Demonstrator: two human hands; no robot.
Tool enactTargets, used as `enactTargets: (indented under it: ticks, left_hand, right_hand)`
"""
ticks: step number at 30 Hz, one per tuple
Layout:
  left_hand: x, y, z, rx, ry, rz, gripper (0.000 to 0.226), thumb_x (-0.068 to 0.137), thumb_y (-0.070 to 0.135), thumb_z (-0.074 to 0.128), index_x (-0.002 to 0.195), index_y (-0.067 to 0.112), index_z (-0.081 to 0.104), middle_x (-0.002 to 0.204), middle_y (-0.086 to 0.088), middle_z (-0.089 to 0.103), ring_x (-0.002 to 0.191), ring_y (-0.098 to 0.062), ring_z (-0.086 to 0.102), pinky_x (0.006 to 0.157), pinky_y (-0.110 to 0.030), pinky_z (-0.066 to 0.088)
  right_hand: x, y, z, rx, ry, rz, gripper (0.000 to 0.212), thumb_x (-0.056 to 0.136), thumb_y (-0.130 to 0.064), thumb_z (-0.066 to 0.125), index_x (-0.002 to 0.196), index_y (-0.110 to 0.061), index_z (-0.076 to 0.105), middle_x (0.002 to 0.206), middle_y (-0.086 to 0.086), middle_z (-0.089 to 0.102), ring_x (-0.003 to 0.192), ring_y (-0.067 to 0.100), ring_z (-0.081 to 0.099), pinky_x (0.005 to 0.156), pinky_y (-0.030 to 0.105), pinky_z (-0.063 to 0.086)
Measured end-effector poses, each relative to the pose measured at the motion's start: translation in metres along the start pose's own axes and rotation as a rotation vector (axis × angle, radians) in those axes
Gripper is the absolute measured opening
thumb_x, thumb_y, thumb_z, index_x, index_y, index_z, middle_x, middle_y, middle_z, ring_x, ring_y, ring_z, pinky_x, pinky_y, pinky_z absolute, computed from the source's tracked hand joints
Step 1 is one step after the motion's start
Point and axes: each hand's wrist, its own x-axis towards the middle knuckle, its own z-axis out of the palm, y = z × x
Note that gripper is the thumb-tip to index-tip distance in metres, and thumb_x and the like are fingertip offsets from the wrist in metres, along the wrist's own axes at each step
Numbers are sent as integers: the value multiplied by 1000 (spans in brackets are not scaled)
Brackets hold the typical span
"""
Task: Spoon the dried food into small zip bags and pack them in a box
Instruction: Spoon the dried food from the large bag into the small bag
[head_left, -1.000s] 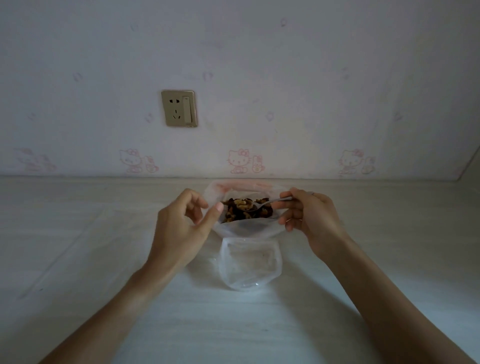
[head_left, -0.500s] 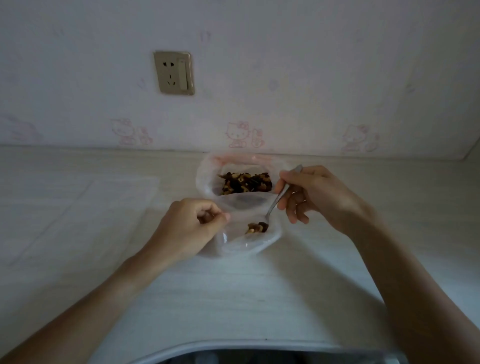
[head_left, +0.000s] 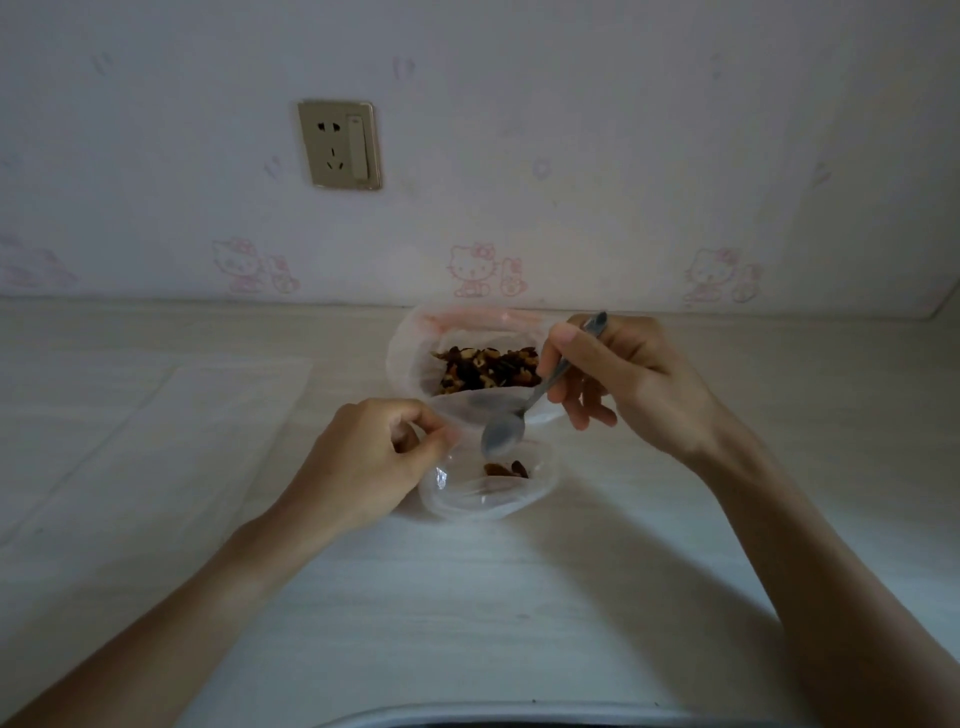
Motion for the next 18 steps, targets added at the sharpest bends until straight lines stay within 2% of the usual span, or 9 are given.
enactTargets:
  ticks: [3,5,8,11,14,16,18]
  left_hand:
    - [-4,4,-2,-38,7,48,22,93,53,69,81,36,75,55,4,68,43,-5,49,47,-17,35]
    - [-5,6,-4,-47,39,62,31,92,56,68,75,31,75,50,8,61,43,-3,48,49,-14,37]
    - [-4,4,-6,-44,121,30,45,91,59,67,66,22,68,47,11,48,45,-3,43,49,-16,33]
    - [5,1,-10,-67,259,-57,57,87,71,63,68,17,60,52,6,52,50,-7,48,53,-24,38]
    - [25,0,-15,-101,355,-216,64,70,83,53,77,20,59,68,6,66,68,-18,66,65,-34,49]
    - [40,0,-17,-70,307,-296,68,68,87,51,90,23,59,84,3,71,81,-23,70,79,-39,55]
    - [49,1,-12,-28,267,-312,66,71,87,52,97,27,59,89,6,70,86,-19,69,80,-37,54]
  right_hand:
    - [2,5,4,118,148,75,39,109,-26,48,86,-3,69,71,16,67,52,28,56,41,28,34]
    - [3,8,5,234,251,160,38,109,-27,49,86,-4,69,73,18,67,52,27,57,42,29,35]
    - [4,13,6,352,351,304,38,109,-28,48,89,-4,70,76,17,70,55,28,59,43,30,38]
    - [6,17,3,381,444,399,43,111,-30,43,93,-1,69,76,16,74,55,27,63,42,30,42]
    - [7,19,1,276,545,378,47,112,-31,38,94,-1,69,74,16,75,52,26,64,39,29,41]
    - [7,19,1,146,587,312,43,111,-30,39,93,-3,67,72,14,74,51,26,63,38,29,40]
    - [7,19,2,-10,611,229,38,110,-27,41,89,-6,65,69,11,73,48,24,62,40,24,40]
